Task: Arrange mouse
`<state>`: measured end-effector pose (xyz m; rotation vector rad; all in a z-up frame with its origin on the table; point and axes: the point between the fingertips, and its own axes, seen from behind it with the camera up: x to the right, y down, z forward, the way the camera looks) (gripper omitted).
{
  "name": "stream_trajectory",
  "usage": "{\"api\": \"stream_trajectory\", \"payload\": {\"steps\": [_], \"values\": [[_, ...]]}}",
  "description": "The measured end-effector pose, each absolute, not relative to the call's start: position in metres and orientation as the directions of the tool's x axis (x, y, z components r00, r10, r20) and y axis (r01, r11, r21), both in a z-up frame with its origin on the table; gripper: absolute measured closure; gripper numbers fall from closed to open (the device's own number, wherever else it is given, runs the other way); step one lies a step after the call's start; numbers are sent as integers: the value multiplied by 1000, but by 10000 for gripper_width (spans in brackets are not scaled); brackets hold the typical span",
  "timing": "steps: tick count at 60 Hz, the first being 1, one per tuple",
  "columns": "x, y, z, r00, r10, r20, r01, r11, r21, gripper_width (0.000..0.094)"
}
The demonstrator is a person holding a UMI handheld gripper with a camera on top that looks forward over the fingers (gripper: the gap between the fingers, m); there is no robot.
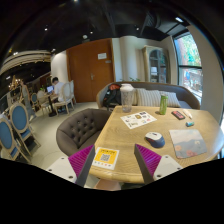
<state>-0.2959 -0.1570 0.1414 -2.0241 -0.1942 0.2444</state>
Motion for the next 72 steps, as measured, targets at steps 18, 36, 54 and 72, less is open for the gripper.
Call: {"api": "stream_trajectory", "payload": {"steps": [18,36,54,72], "values": [[-222,-122,76,982,176,-67,32,-506,-862,121],[-142,-63,41,992,106,65,109,-492,-864,131],[-117,13,-6,988,120,101,150,-539,-829,151],[-126,69,-15,991,134,-24,64,-612,-788,222]]}}
